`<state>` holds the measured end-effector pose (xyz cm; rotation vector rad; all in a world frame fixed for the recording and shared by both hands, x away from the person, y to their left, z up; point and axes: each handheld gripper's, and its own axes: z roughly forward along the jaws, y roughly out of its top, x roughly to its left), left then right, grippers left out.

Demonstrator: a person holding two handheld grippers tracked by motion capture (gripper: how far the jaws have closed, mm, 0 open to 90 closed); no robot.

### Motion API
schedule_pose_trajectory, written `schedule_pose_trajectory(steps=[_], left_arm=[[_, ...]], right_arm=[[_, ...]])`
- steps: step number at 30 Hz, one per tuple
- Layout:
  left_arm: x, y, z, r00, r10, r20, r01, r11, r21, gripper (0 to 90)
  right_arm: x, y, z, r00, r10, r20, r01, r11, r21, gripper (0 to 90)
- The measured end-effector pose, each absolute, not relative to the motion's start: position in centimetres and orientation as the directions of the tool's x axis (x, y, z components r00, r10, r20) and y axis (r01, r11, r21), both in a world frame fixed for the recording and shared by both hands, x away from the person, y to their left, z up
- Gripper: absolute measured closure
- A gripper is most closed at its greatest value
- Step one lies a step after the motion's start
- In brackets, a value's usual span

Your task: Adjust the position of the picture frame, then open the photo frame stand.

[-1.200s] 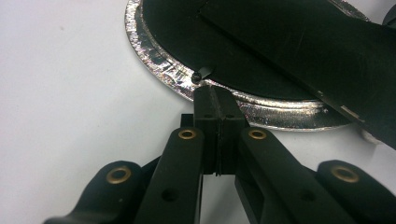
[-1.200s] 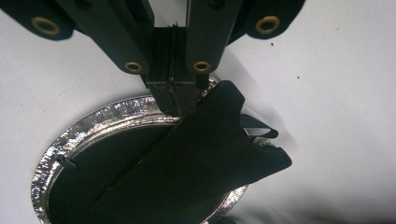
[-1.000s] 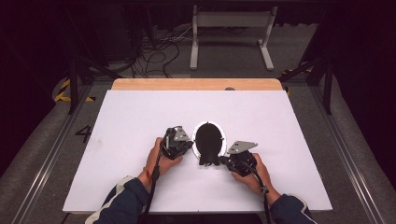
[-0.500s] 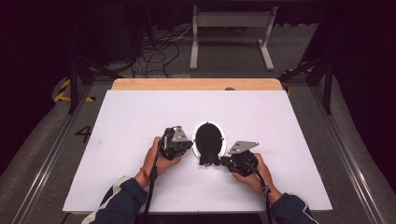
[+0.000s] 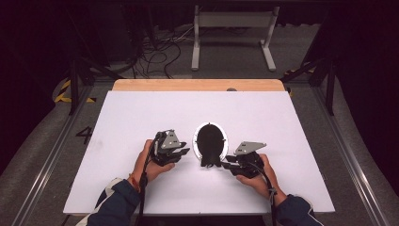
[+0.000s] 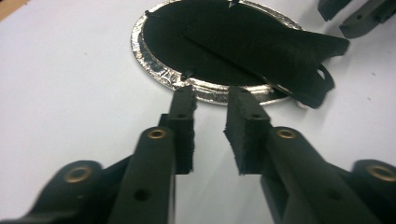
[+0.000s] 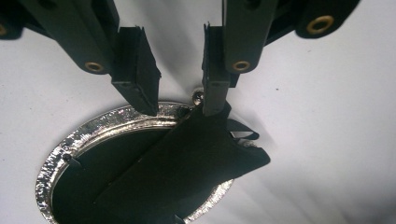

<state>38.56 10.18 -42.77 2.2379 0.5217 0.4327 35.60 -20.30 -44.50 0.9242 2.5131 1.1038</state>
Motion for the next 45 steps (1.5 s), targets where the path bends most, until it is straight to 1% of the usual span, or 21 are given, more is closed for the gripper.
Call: schedule_pose_trajectory(steps=[3, 5, 6, 7, 8, 10, 12, 15, 18, 21, 23, 25, 28, 30, 32, 34, 38, 42, 45], left_arm=[[37.8, 10.9, -42.2, 0.859, 0.489, 0.149, 0.205, -0.596, 0.776, 59.3], [37.3, 11.6, -42.0, 0.850, 0.503, 0.154, 0.207, -0.589, 0.782, 53.5], [37.1, 11.9, -42.0, 0.849, 0.505, 0.156, 0.205, -0.586, 0.784, 49.3], [36.9, 12.4, -41.9, 0.844, 0.513, 0.157, 0.207, -0.581, 0.788, 49.3], [36.7, 12.8, -41.9, 0.840, 0.515, 0.168, 0.201, -0.584, 0.786, 45.7], [36.4, 13.9, -42.0, 0.839, 0.515, 0.179, 0.199, -0.595, 0.779, 42.7], [36.3, 15.1, -42.2, 0.833, 0.526, 0.171, 0.211, -0.588, 0.781, 39.0], [36.0, 16.8, -42.5, 0.815, 0.556, 0.166, 0.237, -0.580, 0.779, 34.1], [35.5, 17.9, -42.8, 0.807, 0.568, 0.161, 0.257, -0.584, 0.770, 27.2], [35.0, 18.8, -43.1, 0.816, 0.561, 0.138, 0.281, -0.593, 0.755, 17.8], [34.3, 19.5, -43.5, 0.811, 0.569, 0.137, 0.289, -0.592, 0.752, 13.0], [33.8, 20.3, -43.8, 0.806, 0.581, 0.114, 0.307, -0.573, 0.760, 10.0], [32.9, 21.5, -44.4, 0.793, 0.604, 0.082, 0.321, -0.528, 0.786, 9.7], [32.3, 22.1, -44.7, 0.782, 0.618, 0.073, 0.332, -0.514, 0.791, 8.0], [31.9, 22.6, -45.0, 0.781, 0.622, 0.064, 0.343, -0.512, 0.787, 8.0], [31.5, 22.9, -45.3, 0.771, 0.633, 0.063, 0.357, -0.512, 0.781, 8.1], [31.0, 23.2, -45.5, 0.765, 0.638, 0.082, 0.352, -0.522, 0.777, 8.3], [30.9, 23.6, -45.7, 0.760, 0.646, 0.071, 0.363, -0.512, 0.778, 8.5], [31.0, 23.7, -45.8, 0.757, 0.650, 0.064, 0.369, -0.506, 0.780, 8.5]], right_arm=[[35.4, -20.4, -44.3, -0.774, 0.632, 0.017, 0.441, 0.521, 0.731, 63.3], [35.3, -20.5, -44.2, -0.777, 0.630, 0.008, 0.432, 0.524, 0.734, 61.7], [35.2, -20.6, -44.0, -0.779, 0.627, 0.011, 0.429, 0.519, 0.739, 60.2], [35.2, -20.6, -44.0, -0.779, 0.627, 0.011, 0.429, 0.519, 0.739, 60.2], [35.1, -20.7, -43.9, -0.780, 0.626, 0.010, 0.426, 0.519, 0.741, 59.3], [35.0, -20.9, -43.6, -0.780, 0.626, 0.014, 0.425, 0.514, 0.745, 57.0], [34.7, -21.0, -43.2, -0.784, 0.620, 0.017, 0.421, 0.512, 0.749, 55.7], [34.4, -21.0, -42.8, -0.788, 0.616, -0.007, 0.400, 0.520, 0.755, 53.4], [34.2, -21.0, -42.7, -0.793, 0.609, -0.011, 0.395, 0.527, 0.752, 52.8], [34.1, -20.9, -42.7, -0.805, 0.593, -0.015, 0.389, 0.546, 0.742, 52.8], [34.2, -20.8, -42.7, -0.808, 0.589, -0.016, 0.389, 0.554, 0.736, 52.4], [34.3, -20.9, -42.8, -0.807, 0.591, -0.016, 0.395, 0.558, 0.729, 52.0], [34.4, -20.9, -43.0, -0.805, 0.593, -0.008, 0.409, 0.565, 0.716, 51.1], [34.5, -20.9, -43.1, -0.803, 0.596, 0.004, 0.426, 0.569, 0.704, 50.9], [34.5, -20.8, -43.2, -0.802, 0.597, -0.005, 0.426, 0.579, 0.695, 50.9], [34.7, -20.9, -43.3, -0.798, 0.602, 0.003, 0.437, 0.577, 0.690, 50.9], [34.8, -20.7, -43.6, -0.798, 0.603, 0.014, 0.449, 0.578, 0.681, 51.0], [35.0, -19.8, -44.0, -0.805, 0.593, 0.026, 0.455, 0.588, 0.669, 51.1], [35.4, -19.1, -44.5, -0.805, 0.593, 0.013, 0.459, 0.609, 0.647, 51.0]])
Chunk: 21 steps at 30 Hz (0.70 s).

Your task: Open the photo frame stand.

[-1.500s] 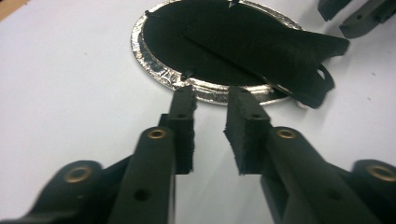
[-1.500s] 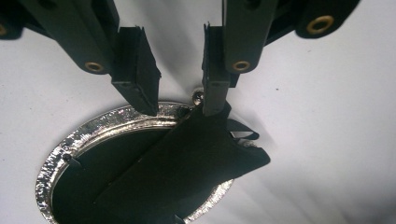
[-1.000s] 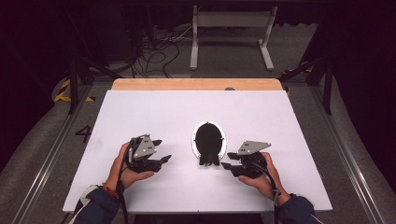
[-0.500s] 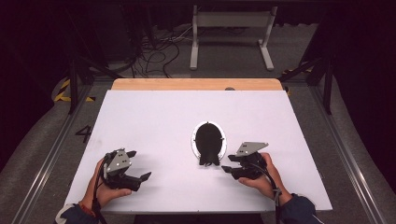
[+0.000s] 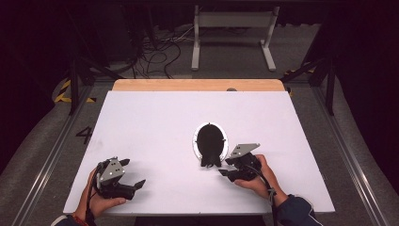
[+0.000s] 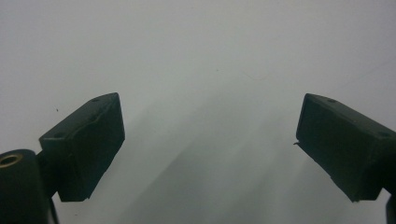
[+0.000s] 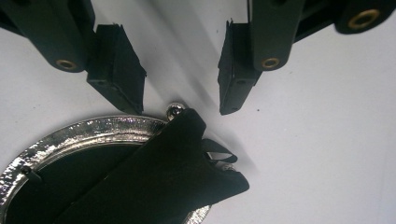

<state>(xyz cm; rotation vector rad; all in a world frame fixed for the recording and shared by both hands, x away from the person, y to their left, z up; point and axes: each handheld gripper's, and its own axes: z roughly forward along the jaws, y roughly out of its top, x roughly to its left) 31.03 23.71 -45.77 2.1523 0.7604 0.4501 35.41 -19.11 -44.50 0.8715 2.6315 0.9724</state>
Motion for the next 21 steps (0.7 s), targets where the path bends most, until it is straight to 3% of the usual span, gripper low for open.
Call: schedule_pose_trajectory(steps=[11, 17, 21], left_arm=[[31.1, 23.0, -45.8, 0.776, 0.629, 0.046, 0.367, -0.510, 0.778, 10.2], [31.2, 22.5, -46.0, 0.788, 0.614, 0.050, 0.365, -0.532, 0.764, 10.5], [31.3, 22.6, -46.1, 0.784, 0.619, 0.043, 0.373, -0.524, 0.766, 10.4]], right_arm=[[36.2, -17.8, -44.8, -0.787, 0.617, -0.007, 0.473, 0.611, 0.635, 56.0], [36.3, -17.8, -44.8, -0.772, 0.632, 0.070, 0.514, 0.556, 0.653, 62.9], [36.7, -18.3, -44.9, -0.762, 0.633, 0.139, 0.545, 0.509, 0.666, 61.7]])
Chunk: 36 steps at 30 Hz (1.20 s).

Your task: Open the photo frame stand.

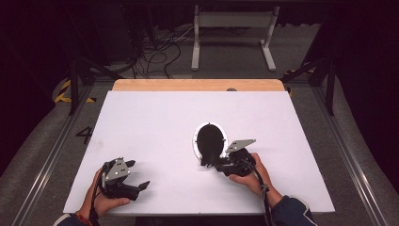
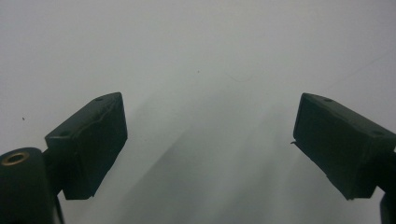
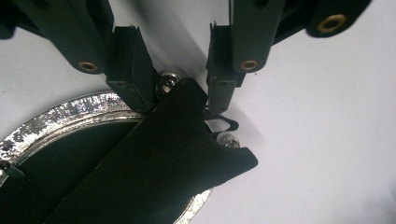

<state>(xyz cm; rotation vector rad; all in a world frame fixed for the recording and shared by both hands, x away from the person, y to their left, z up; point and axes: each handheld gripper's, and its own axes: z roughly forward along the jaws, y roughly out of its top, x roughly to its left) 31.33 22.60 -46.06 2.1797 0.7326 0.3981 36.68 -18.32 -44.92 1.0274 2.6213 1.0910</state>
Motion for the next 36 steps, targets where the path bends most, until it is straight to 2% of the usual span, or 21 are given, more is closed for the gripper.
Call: schedule_pose_trajectory(steps=[1, 4, 7, 9, 12, 19, 24, 29, 31, 34, 36], left_arm=[[31.3, 22.6, -46.1, 0.785, 0.619, 0.037, 0.374, -0.520, 0.768, 10.1], [31.2, 22.6, -45.9, 0.783, 0.620, 0.048, 0.361, -0.516, 0.777, 10.3], [31.2, 22.5, -45.8, 0.787, 0.614, 0.056, 0.352, -0.522, 0.777, 10.6], [31.2, 22.4, -45.9, 0.787, 0.615, 0.056, 0.355, -0.525, 0.773, 10.6], [31.2, 22.4, -46.0, 0.785, 0.617, 0.054, 0.359, -0.524, 0.772, 10.6], [31.4, 22.5, -45.9, 0.779, 0.625, 0.046, 0.369, -0.516, 0.773, 10.0], [31.5, 22.1, -46.0, 0.777, 0.627, 0.051, 0.373, -0.524, 0.766, 10.3], [31.7, 21.9, -46.0, 0.785, 0.617, 0.047, 0.370, -0.530, 0.763, 10.3], [31.9, 21.4, -46.0, 0.786, 0.616, 0.043, 0.374, -0.530, 0.761, 11.0], [32.4, 20.8, -46.0, 0.792, 0.610, 0.043, 0.371, -0.535, 0.759, 11.3], [33.7, 19.7, -45.3, 0.793, 0.604, 0.078, 0.346, -0.553, 0.758, 12.9]], right_arm=[[36.9, -18.6, -44.9, -0.750, 0.630, 0.202, 0.572, 0.463, 0.677, 58.0], [37.2, -18.8, -44.8, -0.744, 0.623, 0.240, 0.584, 0.433, 0.686, 57.7], [37.8, -19.2, -44.7, -0.712, 0.617, 0.335, 0.634, 0.360, 0.684, 58.3], [38.3, -19.2, -44.9, -0.702, 0.597, 0.389, 0.663, 0.348, 0.663, 52.2], [38.6, -19.5, -45.2, -0.686, 0.596, 0.417, 0.682, 0.329, 0.653, 51.8], [39.1, -19.6, -45.2, -0.698, 0.537, 0.474, 0.692, 0.332, 0.641, 40.0], [39.8, -19.9, -45.6, -0.648, 0.517, 0.559, 0.742, 0.263, 0.617, 38.7], [40.3, -20.0, -45.4, -0.595, 0.540, 0.595, 0.774, 0.185, 0.606, 38.4], [40.8, -19.7, -45.7, -0.548, 0.544, 0.635, 0.803, 0.133, 0.580, 42.9], [41.0, -19.6, -45.9, -0.540, 0.531, 0.653, 0.810, 0.118, 0.574, 42.2], [41.4, -19.6, -46.0, -0.515, 0.527, 0.676, 0.824, 0.088, 0.560, 44.0]])
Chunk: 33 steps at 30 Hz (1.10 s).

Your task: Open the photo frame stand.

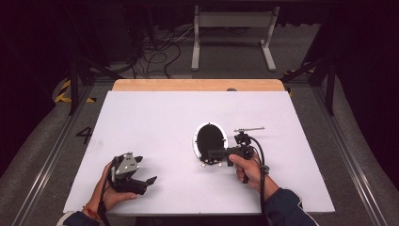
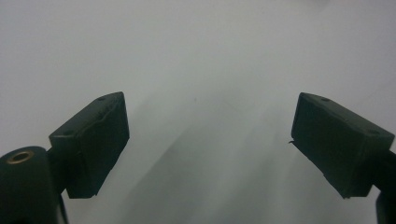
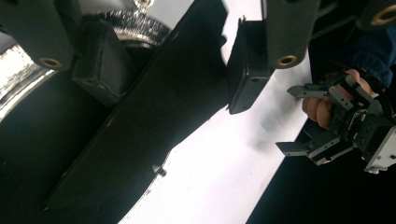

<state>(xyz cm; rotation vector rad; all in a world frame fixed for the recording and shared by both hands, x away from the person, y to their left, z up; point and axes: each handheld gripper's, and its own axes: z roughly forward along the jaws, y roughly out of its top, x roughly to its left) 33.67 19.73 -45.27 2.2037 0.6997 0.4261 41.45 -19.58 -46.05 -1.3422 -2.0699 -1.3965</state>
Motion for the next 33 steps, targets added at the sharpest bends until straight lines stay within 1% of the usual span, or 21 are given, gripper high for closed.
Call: schedule_pose_trajectory(steps=[2, 7, 9, 12, 13, 18, 20, 23, 26, 30, 31, 32, 33], left_arm=[[34.1, 19.5, -44.9, 0.789, 0.609, 0.075, 0.344, -0.540, 0.768, 14.4], [37.0, 17.4, -43.7, 0.809, 0.586, 0.041, 0.326, -0.506, 0.799, 16.1], [38.1, 16.4, -43.6, 0.812, 0.583, 0.036, 0.331, -0.510, 0.794, 17.0], [39.8, 14.4, -43.4, 0.826, 0.564, -0.003, 0.343, -0.498, 0.796, 20.7], [40.2, 13.8, -43.4, 0.832, 0.555, 0.002, 0.335, -0.506, 0.795, 21.2], [41.7, 11.3, -44.6, 0.847, 0.531, -0.027, 0.357, -0.531, 0.768, 21.5], [41.9, 10.9, -44.8, 0.848, 0.528, -0.042, 0.368, -0.530, 0.764, 21.2], [42.5, 9.6, -45.6, 0.851, 0.518, -0.086, 0.398, -0.530, 0.749, 21.3], [42.7, 9.1, -45.9, 0.850, 0.516, -0.104, 0.413, -0.533, 0.739, 21.2], [43.0, 8.7, -46.2, 0.855, 0.499, -0.138, 0.429, -0.533, 0.730, 20.2], [42.9, 8.4, -46.3, 0.857, 0.489, -0.163, 0.437, -0.521, 0.733, 20.0], [42.9, 8.4, -46.3, 0.857, 0.489, -0.163, 0.437, -0.521, 0.733, 19.9], [42.9, 8.3, -46.3, 0.860, 0.483, -0.162, 0.433, -0.525, 0.732, 19.9]], right_arm=[[41.6, -19.6, -46.2, -0.514, 0.519, 0.683, 0.824, 0.078, 0.562, 44.7], [42.2, -19.8, -46.5, -0.502, 0.505, 0.702, 0.832, 0.061, 0.551, 47.3], [42.3, -19.8, -46.5, -0.504, 0.503, 0.702, 0.831, 0.061, 0.552, 48.4], [42.4, -20.0, -46.6, -0.510, 0.499, 0.701, 0.829, 0.066, 0.556, 51.7], [42.4, -20.1, -46.6, -0.513, 0.499, 0.699, 0.828, 0.070, 0.557, 52.6], [42.4, -20.2, -46.6, -0.531, 0.497, 0.686, 0.819, 0.093, 0.566, 55.3], [42.4, -20.5, -46.6, -0.541, 0.489, 0.684, 0.816, 0.107, 0.569, 56.1], [42.3, -20.6, -46.5, -0.566, 0.485, 0.666, 0.800, 0.130, 0.585, 56.6], [42.1, -20.6, -46.3, -0.585, 0.482, 0.652, 0.787, 0.142, 0.601, 57.0], [41.5, -20.7, -45.8, -0.665, 0.470, 0.580, 0.721, 0.203, 0.662, 58.4], [41.4, -20.7, -45.7, -0.689, 0.464, 0.556, 0.699, 0.223, 0.680, 58.8], [41.4, -20.7, -45.7, -0.689, 0.464, 0.556, 0.699, 0.223, 0.680, 58.8], [41.1, -20.7, -45.4, -0.714, 0.461, 0.528, 0.674, 0.245, 0.697, 59.0]])
